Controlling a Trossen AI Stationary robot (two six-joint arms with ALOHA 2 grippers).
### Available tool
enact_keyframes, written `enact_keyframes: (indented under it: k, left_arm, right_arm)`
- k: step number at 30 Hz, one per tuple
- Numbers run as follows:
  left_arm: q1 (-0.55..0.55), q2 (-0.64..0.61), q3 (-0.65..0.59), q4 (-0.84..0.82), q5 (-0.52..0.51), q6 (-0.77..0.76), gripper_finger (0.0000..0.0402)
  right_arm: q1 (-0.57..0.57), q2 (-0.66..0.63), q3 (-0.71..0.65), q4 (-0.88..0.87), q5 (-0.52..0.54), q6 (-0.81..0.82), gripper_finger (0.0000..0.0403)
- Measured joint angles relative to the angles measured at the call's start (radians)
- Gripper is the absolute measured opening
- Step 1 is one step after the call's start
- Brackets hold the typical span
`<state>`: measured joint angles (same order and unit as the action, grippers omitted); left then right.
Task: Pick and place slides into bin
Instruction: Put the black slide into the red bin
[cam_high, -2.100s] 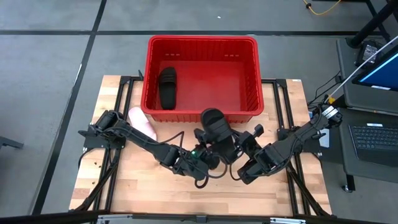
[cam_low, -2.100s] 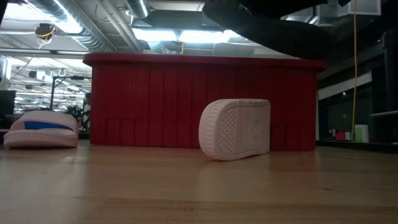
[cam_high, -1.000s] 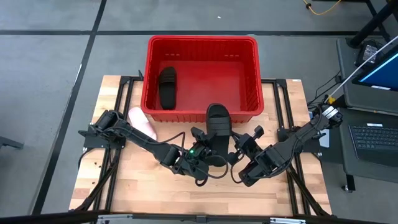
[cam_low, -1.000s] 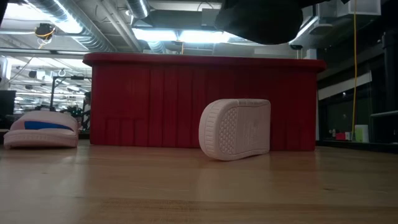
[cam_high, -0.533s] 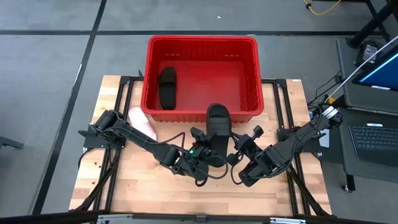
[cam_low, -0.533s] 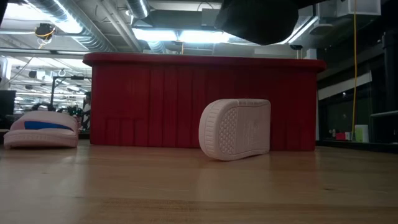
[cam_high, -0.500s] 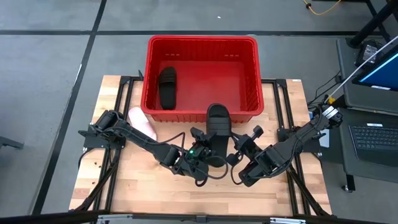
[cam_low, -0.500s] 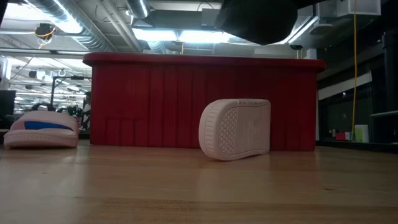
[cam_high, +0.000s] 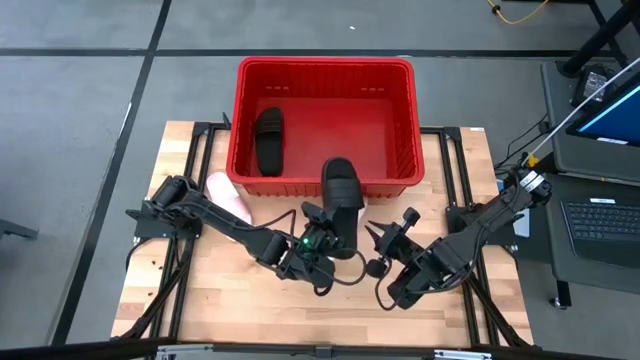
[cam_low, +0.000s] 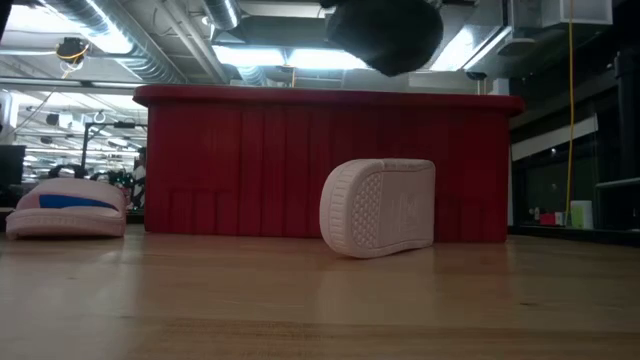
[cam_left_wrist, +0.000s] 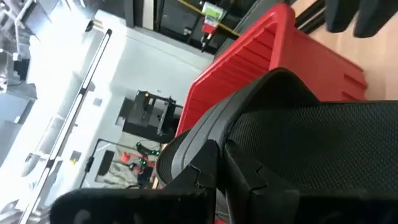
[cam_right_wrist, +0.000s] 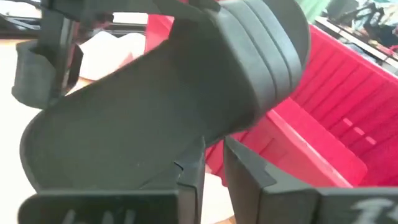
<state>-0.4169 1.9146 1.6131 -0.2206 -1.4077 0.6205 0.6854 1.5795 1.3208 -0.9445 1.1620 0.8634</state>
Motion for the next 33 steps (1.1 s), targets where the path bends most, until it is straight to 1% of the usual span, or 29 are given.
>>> enact_keyframes:
  k: [6, 9, 14, 16, 19, 23, 25, 27, 33]
  left_arm:
    - [0.002, -0.049, 0.0, 0.004, 0.011, 0.027, 0.0003]
    - [0.001, -0.09, 0.0, 0.006, 0.01, 0.054, 0.0003]
    - [0.0, -0.167, 0.0, -0.007, 0.011, 0.057, 0.0003]
    - [0.003, -0.2, 0.001, -0.026, 0.01, 0.057, 0.0003]
    - [0.009, -0.245, 0.002, -0.077, 0.012, 0.058, 0.0003]
    - [0.036, -0.306, 0.002, -0.119, 0.026, 0.056, 0.0003]
    - [0.06, -0.337, 0.002, -0.149, 0.063, 0.056, 0.0003]
    - [0.09, -0.364, 0.002, -0.174, 0.123, 0.05, 0.0003]
    - [0.22, -0.416, 0.002, -0.221, 0.302, 0.022, 0.0003]
  right_arm:
    - [0.034, -0.001, 0.086, 0.0, -0.001, -0.112, 0.0061]
    - [0.052, -0.001, 0.125, -0.007, -0.001, -0.161, 0.0061]
    - [0.074, -0.002, 0.172, -0.033, 0.002, -0.214, 0.0062]
    - [0.078, -0.005, 0.174, -0.043, 0.02, -0.222, 0.0062]
    - [0.078, -0.014, 0.174, -0.112, 0.017, -0.21, 0.0062]
    - [0.078, -0.046, 0.174, -0.209, -0.025, -0.144, 0.0046]
    - [0.078, -0.07, 0.174, -0.241, -0.033, -0.121, 0.0029]
    - [0.078, -0.094, 0.174, -0.262, -0.035, -0.113, 0.001]
    - [0.077, -0.136, 0.174, -0.287, -0.032, -0.162, 0.0006]
